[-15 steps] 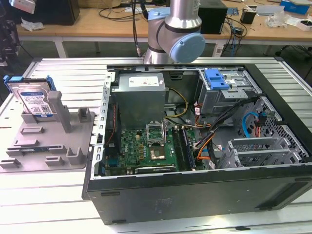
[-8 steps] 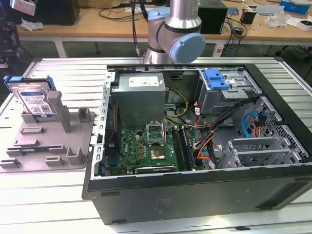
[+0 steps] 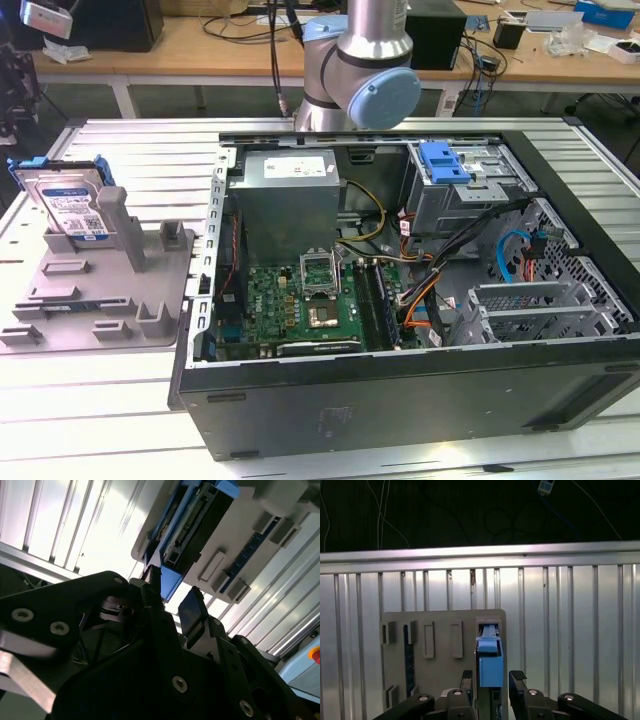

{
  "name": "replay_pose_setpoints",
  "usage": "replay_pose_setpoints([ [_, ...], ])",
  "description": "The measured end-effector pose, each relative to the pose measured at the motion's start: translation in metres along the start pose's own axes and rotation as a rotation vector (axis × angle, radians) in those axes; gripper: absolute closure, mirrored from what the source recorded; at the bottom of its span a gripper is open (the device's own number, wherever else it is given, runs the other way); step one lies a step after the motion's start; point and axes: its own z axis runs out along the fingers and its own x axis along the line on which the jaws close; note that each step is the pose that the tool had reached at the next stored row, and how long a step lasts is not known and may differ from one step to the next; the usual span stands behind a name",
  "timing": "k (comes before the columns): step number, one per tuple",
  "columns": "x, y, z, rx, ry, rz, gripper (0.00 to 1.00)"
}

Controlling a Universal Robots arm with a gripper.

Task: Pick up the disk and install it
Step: 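Pick up the disk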

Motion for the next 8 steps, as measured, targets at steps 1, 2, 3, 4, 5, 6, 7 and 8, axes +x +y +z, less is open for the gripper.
replay_pose_setpoints([
  [1,0.0000,0.0001,0.0009,0.0000,0.0000,0.000,0.58],
  [2,-0.0001,0.0002,0.0018,0.0000,-0.0002,0.000,0.58],
  [3,-0.0002,0.0002,0.0033,0.0001,-0.0004,0.000,0.58],
  [4,-0.0004,0.0003,0.0055,0.0001,-0.0009,0.000,0.58],
  [5,-0.0005,0.0003,0.0071,0.0000,-0.0013,0.000,0.58],
  [6,-0.0006,0.0003,0.0085,0.0000,-0.0018,0.000,0.58],
  [7,-0.0007,0.0003,0.0097,0.0000,-0.0022,0.000,0.58],
  [8,-0.0007,0.0003,0.0105,-0.0001,-0.0024,0.000,0.58],
])
